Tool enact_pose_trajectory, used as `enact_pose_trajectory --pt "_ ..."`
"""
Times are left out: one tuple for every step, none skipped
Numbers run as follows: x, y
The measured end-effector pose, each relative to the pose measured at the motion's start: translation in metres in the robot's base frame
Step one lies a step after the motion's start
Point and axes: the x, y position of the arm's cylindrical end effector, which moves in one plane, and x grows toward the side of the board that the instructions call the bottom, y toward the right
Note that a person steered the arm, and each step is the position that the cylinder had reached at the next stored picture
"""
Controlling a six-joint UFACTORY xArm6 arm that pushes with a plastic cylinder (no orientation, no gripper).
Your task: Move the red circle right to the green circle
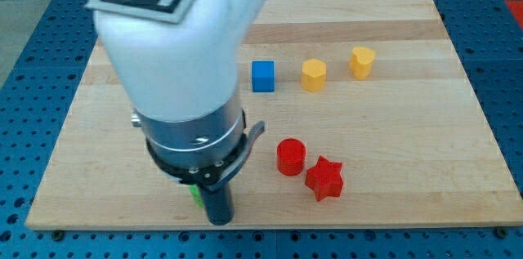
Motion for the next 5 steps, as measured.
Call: enact_pose_trajectory --pt "0.000 -0.012" --pt "0.000 -0.015" --pt "-0.020 -0.015" --pt "-0.018 -0.015" --pt "-0.004 0.000"
